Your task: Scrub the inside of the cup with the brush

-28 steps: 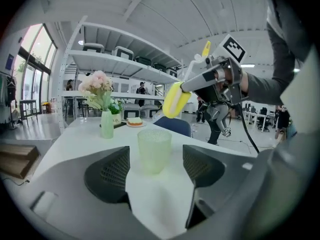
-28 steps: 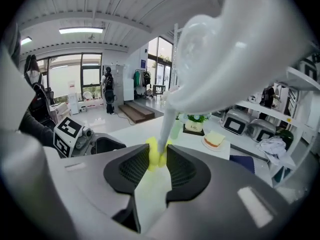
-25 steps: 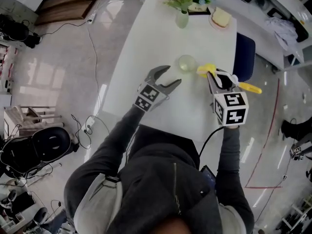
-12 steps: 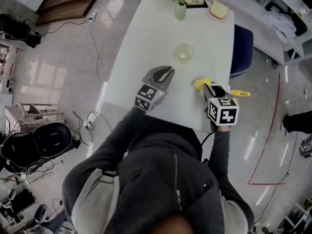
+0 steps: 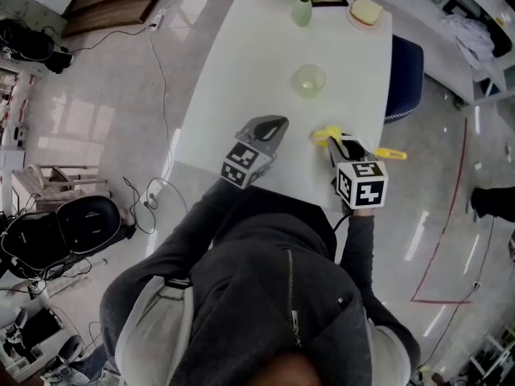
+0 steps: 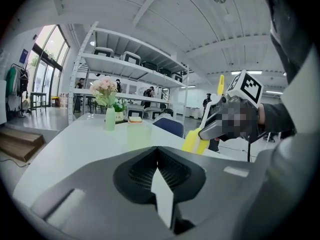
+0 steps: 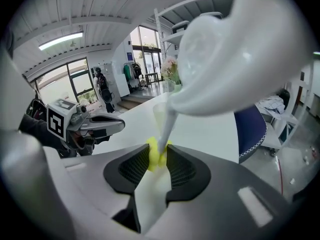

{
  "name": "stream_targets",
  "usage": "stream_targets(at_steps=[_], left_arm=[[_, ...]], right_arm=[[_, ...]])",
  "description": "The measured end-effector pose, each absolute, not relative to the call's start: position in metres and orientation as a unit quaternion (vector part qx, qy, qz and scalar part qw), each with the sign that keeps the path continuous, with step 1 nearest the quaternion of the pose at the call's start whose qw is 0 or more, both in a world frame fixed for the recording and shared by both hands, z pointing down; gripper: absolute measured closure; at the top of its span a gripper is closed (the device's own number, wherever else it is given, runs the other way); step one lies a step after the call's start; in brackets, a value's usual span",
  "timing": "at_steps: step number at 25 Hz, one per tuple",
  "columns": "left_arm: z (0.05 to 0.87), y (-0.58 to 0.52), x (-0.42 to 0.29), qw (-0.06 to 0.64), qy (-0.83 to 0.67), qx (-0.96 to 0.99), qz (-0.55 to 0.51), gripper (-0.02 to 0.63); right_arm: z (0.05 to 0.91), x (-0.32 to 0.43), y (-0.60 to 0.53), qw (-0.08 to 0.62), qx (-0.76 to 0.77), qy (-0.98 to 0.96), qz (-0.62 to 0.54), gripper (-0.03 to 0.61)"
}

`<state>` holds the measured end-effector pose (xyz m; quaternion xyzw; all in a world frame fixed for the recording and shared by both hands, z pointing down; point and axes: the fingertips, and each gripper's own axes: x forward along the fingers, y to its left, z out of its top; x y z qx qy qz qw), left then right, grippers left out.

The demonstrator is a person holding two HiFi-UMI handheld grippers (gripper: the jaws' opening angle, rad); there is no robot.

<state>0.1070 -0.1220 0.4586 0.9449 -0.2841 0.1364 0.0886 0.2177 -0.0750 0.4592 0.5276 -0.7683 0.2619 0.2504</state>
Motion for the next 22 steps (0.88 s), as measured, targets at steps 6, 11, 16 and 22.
stream_targets(at_steps=[6,11,16,22], left_arm=[[0.464,-0.122,0.109,0.097,-0.283,0.944,0.139,0.604],[0.468,-0.119,0.112,0.101,-0.276,0.945,0.144,0.604],[0.470,-0.117,0.112,0.101,-0.274,0.945,0.146,0.604],[0.470,-0.114,0.111,0.096,-0.267,0.948,0.147,0.604]], right_arm=[[0.462,0.220,-0.075,0.263,0.526,-0.767,0.257,0.466],[0.464,0.220,-0.073,0.270,0.522,-0.767,0.257,0.466],[0.465,0.219,-0.070,0.267,0.524,-0.766,0.258,0.466],[0.465,0.217,-0.068,0.265,0.524,-0.767,0.257,0.466]])
